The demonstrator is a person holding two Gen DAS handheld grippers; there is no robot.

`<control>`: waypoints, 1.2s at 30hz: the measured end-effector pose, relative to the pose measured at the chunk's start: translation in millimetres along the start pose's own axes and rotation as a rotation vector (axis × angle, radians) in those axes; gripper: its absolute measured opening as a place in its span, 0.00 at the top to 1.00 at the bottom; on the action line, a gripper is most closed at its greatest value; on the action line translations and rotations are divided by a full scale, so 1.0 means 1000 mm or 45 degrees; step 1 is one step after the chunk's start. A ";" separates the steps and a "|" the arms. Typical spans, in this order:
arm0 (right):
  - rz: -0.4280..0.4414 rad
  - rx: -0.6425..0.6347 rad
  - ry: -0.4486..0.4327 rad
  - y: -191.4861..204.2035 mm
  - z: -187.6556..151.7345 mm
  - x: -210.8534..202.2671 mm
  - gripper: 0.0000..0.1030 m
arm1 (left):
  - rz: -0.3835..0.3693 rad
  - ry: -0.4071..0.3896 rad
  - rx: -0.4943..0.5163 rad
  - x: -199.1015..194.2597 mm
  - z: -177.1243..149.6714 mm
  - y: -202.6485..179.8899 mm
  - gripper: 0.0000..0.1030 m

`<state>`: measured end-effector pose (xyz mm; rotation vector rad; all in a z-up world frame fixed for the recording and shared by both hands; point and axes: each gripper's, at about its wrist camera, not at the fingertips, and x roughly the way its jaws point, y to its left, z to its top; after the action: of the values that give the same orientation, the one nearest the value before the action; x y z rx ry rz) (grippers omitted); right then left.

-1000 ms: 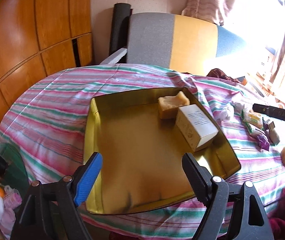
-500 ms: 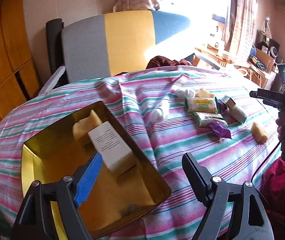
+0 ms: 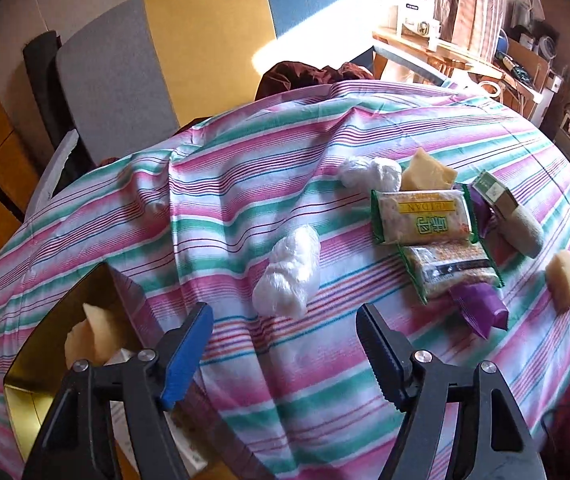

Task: Organize objects
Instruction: 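Grasp the plastic-wrapped bundle with the left tool, then carry the plastic bundle toward the tray while the right tool grasps the purple pouch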

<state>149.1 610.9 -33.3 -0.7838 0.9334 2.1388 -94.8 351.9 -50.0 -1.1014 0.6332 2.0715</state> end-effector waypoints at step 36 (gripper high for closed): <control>0.123 -0.630 0.450 0.136 -0.052 0.111 0.29 | -0.293 -0.140 -0.226 -0.085 -0.081 0.042 0.66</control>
<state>-7.4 535.4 -91.0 -1.4213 0.6155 2.3968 -52.4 239.8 -16.2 -1.0943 0.2589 1.9988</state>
